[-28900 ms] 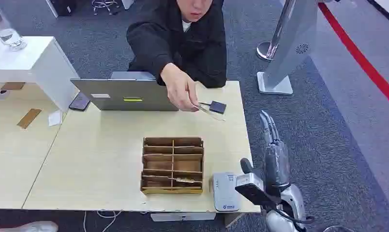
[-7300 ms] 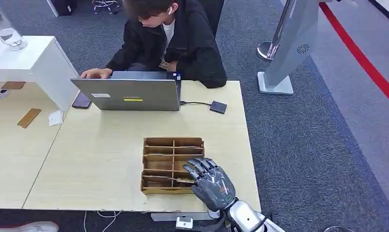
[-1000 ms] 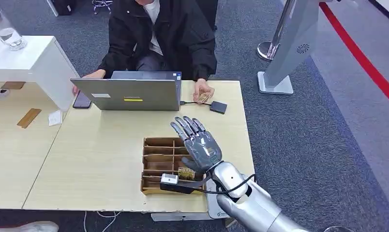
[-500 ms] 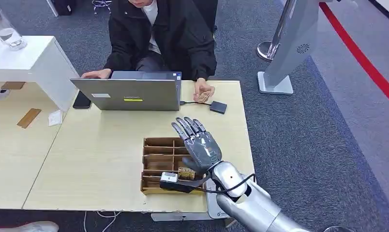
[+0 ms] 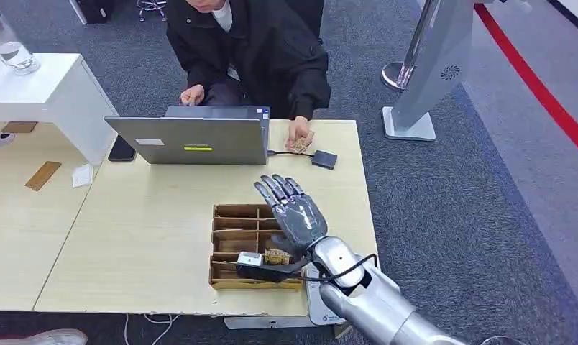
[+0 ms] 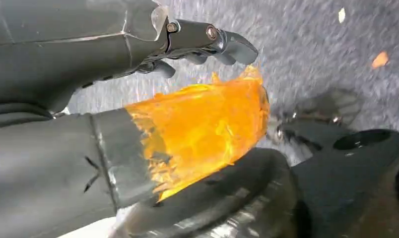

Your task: Pass the card to the sensor for recognition and then transmit it.

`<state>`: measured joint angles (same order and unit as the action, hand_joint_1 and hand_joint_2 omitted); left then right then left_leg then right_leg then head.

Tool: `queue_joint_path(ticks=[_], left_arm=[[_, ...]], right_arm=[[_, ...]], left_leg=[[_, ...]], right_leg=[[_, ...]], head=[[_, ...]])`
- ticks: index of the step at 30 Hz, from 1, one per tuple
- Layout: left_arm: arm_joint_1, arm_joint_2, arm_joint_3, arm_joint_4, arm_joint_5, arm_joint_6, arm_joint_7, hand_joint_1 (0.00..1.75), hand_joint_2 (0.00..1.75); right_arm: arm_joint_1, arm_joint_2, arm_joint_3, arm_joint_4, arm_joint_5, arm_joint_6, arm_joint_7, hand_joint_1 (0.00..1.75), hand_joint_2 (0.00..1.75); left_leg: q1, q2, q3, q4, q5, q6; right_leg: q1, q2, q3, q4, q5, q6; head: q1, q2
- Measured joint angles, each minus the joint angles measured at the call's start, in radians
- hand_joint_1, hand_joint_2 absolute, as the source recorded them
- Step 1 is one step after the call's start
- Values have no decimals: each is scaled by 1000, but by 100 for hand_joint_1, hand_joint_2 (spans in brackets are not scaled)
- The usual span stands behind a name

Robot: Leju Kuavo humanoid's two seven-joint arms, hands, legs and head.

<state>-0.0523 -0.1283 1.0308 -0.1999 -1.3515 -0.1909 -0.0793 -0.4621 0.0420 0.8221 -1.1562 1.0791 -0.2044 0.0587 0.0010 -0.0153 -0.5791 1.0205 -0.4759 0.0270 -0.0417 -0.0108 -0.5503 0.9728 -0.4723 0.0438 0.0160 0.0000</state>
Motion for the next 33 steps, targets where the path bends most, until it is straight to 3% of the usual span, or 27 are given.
queue_joint_path(ticks=[4, 6, 11, 20, 26, 33], left_arm=[[26, 50, 41, 0, 47, -129, 6, 0, 0], [40, 75, 56, 0, 55, -163, 5, 0, 0], [55, 102, 79, 0, 58, -171, 5, 0, 0], [57, 112, 94, 0, 59, -174, 5, 0, 0], [71, 131, 109, 0, 74, -226, 4, 0, 0], [86, 140, 119, 0, 74, -230, -4, 0, 0]], right_arm=[[-28, 7, 4, 18, -47, 23, -19, 3, 175], [-40, 11, 8, 28, -57, 25, -21, 3, 175], [-53, 17, 16, 45, -62, 26, -24, 3, 175], [-56, 21, 24, 52, -64, 26, -24, 5, 175], [-73, 21, 34, 63, -101, 27, -32, 10, 175], [-97, 21, 50, 83, -138, 25, -34, 10, 175]], left_leg=[[1, 0, 0, 0, 0, 0], [1, 0, 0, 0, 0, 0], [1, 0, 0, 0, 0, 0], [0, 0, 0, 0, 0, 0], [1, 0, 0, 0, 0, 0], [1, 0, 0, 0, 0, 0]], right_leg=[[1, 0, 0, 0, 0, 0], [1, 0, 0, 0, 0, 0], [0, 0, 0, 0, 0, 0], [0, 0, 0, 0, 0, 0], [1, 0, 0, 1, 0, 0], [0, 0, 0, 1, 0, 0]], head=[[0, 0], [0, 0], [0, 0], [0, 0], [0, 0], [0, 0]])
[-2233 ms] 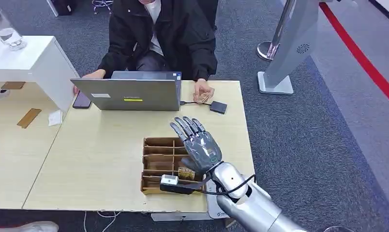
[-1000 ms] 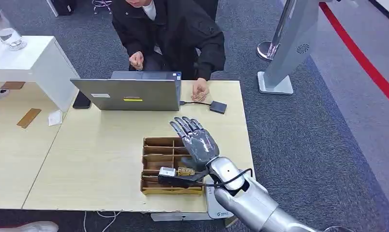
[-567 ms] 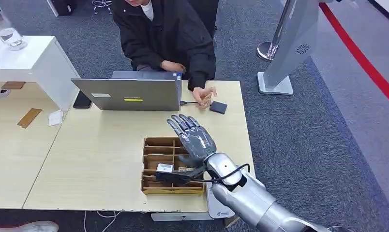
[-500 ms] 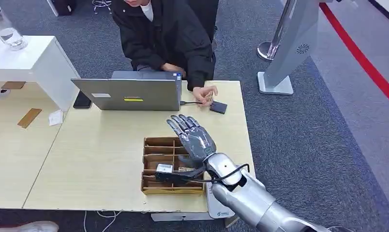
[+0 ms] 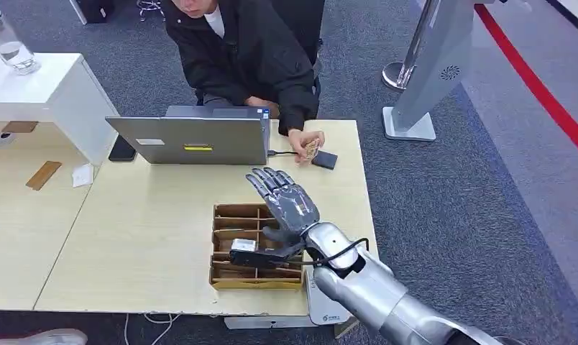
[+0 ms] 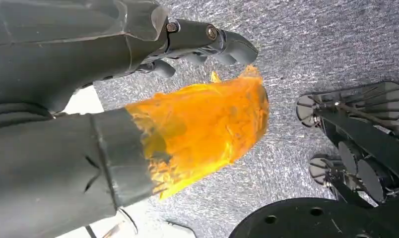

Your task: Pass the card to the sensor for recognition and then transmit it.

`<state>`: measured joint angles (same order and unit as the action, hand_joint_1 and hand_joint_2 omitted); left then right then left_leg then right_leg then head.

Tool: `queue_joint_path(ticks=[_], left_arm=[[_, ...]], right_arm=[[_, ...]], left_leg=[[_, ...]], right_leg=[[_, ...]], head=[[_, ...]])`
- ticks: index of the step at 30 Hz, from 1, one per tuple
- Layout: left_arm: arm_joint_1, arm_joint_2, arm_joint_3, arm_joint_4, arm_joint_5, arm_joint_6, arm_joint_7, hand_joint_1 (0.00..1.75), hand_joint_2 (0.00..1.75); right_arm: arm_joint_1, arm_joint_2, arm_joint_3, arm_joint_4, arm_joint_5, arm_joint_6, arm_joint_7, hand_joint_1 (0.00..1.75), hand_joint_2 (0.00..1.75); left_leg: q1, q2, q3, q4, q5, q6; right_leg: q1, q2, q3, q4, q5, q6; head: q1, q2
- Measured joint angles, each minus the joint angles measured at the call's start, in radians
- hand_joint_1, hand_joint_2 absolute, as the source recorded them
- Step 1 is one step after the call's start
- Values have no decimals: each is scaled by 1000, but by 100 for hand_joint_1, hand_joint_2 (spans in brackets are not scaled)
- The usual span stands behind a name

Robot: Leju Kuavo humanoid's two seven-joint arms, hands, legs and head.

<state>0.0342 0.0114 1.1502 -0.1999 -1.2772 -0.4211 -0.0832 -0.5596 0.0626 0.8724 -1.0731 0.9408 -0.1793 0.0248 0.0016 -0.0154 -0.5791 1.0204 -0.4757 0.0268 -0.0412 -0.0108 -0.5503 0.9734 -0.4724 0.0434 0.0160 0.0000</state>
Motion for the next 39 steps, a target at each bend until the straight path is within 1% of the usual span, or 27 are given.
queue_joint_path(ticks=[7, 13, 26, 39], left_arm=[[11, 6, 13, 0, 4, -2, -4, 0, 0], [23, 5, 30, 0, 6, -10, -6, 0, 0], [34, -1, 59, -8, 3, -28, -9, 0, 0], [35, -4, 72, -8, 3, -28, -9, 0, 0]], right_arm=[[-10, -1, 12, 19, -16, -11, -8, 7, 175], [-10, -24, 17, 7, -22, -16, -8, 9, 175], [-6, -68, 17, -39, -29, -16, 0, 7, 175], [-3, -82, 17, -51, -29, -16, 0, 7, 175]], left_leg=[[0, 0, 0, 0, 0, 0], [0, 0, 0, 0, 0, 0], [0, 0, 0, 0, 0, 0], [0, 0, 0, 0, 0, 0]], right_leg=[[0, 0, 0, 0, 0, 0], [0, 0, 0, 0, 0, 0], [0, 0, 0, 0, 0, 0], [0, 0, 0, 0, 0, 0]], head=[[0, 0], [0, 0], [0, 0], [0, 0]])
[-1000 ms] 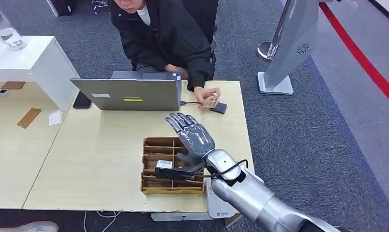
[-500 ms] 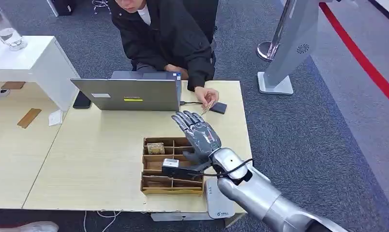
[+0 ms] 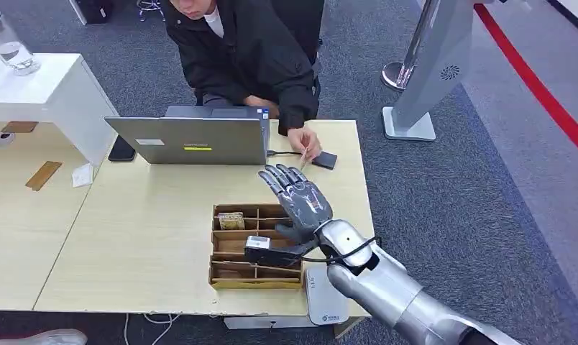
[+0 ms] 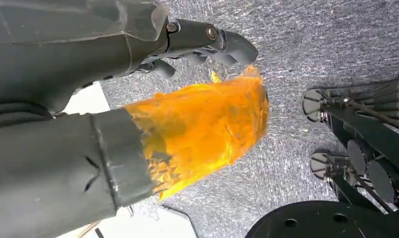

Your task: Pass the card to the sensor for recognition and then transmit it.

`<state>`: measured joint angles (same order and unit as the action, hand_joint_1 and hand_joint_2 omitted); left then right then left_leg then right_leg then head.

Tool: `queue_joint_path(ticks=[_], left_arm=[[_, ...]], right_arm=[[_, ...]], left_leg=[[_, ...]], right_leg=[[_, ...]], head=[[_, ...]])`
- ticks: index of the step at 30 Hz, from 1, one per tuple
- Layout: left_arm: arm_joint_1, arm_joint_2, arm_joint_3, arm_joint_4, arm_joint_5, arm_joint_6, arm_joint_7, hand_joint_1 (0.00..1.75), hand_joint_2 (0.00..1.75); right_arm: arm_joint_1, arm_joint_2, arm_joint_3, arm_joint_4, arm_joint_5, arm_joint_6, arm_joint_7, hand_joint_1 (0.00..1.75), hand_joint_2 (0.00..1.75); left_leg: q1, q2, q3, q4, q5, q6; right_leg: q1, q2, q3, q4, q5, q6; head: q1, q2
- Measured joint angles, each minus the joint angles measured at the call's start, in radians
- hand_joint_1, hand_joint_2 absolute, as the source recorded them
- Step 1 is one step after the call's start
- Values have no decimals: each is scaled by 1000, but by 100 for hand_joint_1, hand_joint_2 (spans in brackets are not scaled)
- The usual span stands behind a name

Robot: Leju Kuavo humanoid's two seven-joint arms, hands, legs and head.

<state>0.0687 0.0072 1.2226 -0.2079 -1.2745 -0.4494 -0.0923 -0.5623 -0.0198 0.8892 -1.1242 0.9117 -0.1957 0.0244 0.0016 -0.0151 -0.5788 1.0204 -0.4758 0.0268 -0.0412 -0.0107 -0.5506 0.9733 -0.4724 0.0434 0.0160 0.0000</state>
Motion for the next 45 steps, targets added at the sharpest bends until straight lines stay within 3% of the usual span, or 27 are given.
queue_joint_path(ticks=[33, 34, 40, 42, 45], left_arm=[[0, 0, 0, 0, 0, 0, 0, 0, 0], [0, 0, 0, 0, 0, 0, 0, 0, 0], [7, -7, 12, -14, 8, -24, -2, 0, 0], [14, -10, 20, -21, 9, -29, -2, 0, 0], [17, -14, 26, -27, 9, -29, -2, 0, 0]], right_arm=[[1, -3, 0, 0, 0, 0, 0, 7, 175], [1, -3, 0, 0, 0, 0, 0, 112, 175], [8, -18, 1, -16, -25, 32, -2, 119, 175], [12, -26, 1, -19, -30, 34, -2, 133, 175], [14, -33, 1, -26, -31, 35, -3, 133, 175]], left_leg=[[0, 0, 0, 0, 0, 0], [0, 0, 0, 0, 0, 0], [0, 0, 0, 0, 0, 0], [0, 0, 0, 0, 0, 0], [0, 0, 0, 0, 0, 0]], right_leg=[[0, 0, 0, 0, 0, 0], [0, 0, 0, 0, 0, 0], [0, 0, 0, 0, 0, 0], [0, 0, 0, 0, 0, 0], [0, 0, 0, 0, 0, 0]], head=[[0, 0], [0, 0], [0, 0], [0, 0], [0, 0]])
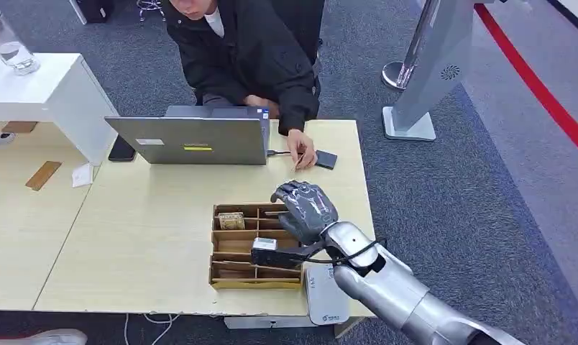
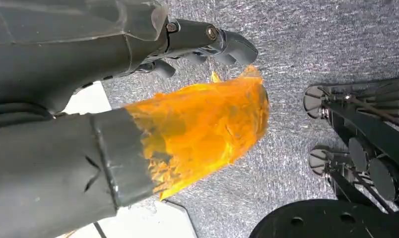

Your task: Pass the card to the sensor for recognition and then transmit it.

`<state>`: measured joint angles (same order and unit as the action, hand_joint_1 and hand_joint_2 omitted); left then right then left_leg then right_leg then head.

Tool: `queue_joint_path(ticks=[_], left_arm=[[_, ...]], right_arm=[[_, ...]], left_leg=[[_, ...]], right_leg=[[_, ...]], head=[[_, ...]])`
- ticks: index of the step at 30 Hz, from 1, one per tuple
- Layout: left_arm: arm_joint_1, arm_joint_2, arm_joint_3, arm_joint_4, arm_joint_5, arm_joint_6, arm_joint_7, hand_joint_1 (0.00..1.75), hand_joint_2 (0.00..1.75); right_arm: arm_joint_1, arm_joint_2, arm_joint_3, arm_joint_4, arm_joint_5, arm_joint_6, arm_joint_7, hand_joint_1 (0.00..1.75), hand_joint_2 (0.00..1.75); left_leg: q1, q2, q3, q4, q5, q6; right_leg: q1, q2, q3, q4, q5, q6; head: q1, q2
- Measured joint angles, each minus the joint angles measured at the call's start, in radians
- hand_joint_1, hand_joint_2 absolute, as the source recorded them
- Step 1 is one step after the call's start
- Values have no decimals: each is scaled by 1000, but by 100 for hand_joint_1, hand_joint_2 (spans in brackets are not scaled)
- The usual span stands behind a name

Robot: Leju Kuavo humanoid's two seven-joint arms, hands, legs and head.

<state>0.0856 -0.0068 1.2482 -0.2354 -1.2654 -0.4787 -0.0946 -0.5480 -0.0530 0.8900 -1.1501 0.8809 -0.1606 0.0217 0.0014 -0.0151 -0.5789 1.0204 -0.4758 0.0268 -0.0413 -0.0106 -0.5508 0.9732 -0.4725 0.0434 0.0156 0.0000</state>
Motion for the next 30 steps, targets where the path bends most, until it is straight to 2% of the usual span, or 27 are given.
queue_joint_path(ticks=[3, 5, 6, 7, 11, 14, 17, 19, 23, 25, 26, 30], left_arm=[[0, -3, 0, -5, 0, 0, 0, 0, 0], [0, -4, 0, -5, 0, 0, 0, 0, 0], [0, -4, 0, -6, 0, 0, 0, 0, 0], [0, -5, 0, -6, 0, 0, 0, 0, 0], [0, -8, 2, -13, 0, -11, 0, 0, 0], [1, -11, 6, -22, -2, -13, 0, 0, 0], [1, -11, 8, -23, -3, -13, 0, 0, 0], [1, -12, 10, -25, -3, -14, 0, 0, 0], [1, -15, 13, -33, -10, -25, 0, 0, 0], [4, -31, 30, -69, -39, -63, 2, 0, 0], [4, -38, 39, -87, -55, -76, 2, 0, 0], [5, -61, 69, -137, -97, -96, -1, 0, 0]], right_arm=[[2, -3, 0, -5, 0, 0, 0, 133, 175], [2, -5, 0, -7, -1, 0, 0, 140, 175], [3, -6, 0, -7, -1, 0, 0, 155, 175], [3, -6, 0, -7, -1, 0, 0, 159, 175], [3, -7, 1, -8, -2, 3, 0, 152, 175], [2, -7, 1, -8, -3, 6, 0, 154, 175], [2, -7, 1, -8, -4, 8, 0, 162, 175], [2, -7, 1, -8, -4, 9, 0, 175, 175], [2, -8, 1, -8, -8, 5, -2, 175, 175], [6, -9, 1, -17, -5, -34, -16, 175, 175], [11, -9, 1, -28, 6, -76, -26, 175, 175], [34, -10, -12, -77, 46, -193, -54, 175, 175]], left_leg=[[0, 0, 0, 0, 0, 0], [0, 0, 0, 0, 0, 0], [0, 0, 0, 0, 0, 0], [0, 0, 0, 0, 0, 0], [0, 0, 0, 0, 0, 0], [0, 0, 0, 0, 0, 0], [0, 0, 0, 0, 0, 0], [0, 0, 0, 0, 0, 0], [0, 0, 0, 0, 0, 0], [0, 0, 0, 0, 0, 0], [0, 0, 0, 0, 0, 0], [0, 0, 0, 0, 0, 0]], right_leg=[[0, 0, 0, 0, 0, 0], [0, 0, 0, 0, 0, 0], [0, 0, 0, 0, 0, 0], [0, 0, 0, 0, 0, 0], [0, 0, 0, 0, 0, 0], [0, 0, 0, 0, 0, 0], [0, 0, 0, 0, 0, 0], [0, 0, 0, 0, 0, 0], [0, 0, 0, 0, 0, 0], [0, 0, 0, 0, 0, 0], [0, 0, 0, 0, 0, 0], [0, 0, 0, 0, 0, 0]], head=[[0, 0], [0, 0], [0, 0], [0, 0], [0, 0], [0, 0], [0, 0], [0, 0], [0, 0], [0, 0], [0, 0], [0, 0]])
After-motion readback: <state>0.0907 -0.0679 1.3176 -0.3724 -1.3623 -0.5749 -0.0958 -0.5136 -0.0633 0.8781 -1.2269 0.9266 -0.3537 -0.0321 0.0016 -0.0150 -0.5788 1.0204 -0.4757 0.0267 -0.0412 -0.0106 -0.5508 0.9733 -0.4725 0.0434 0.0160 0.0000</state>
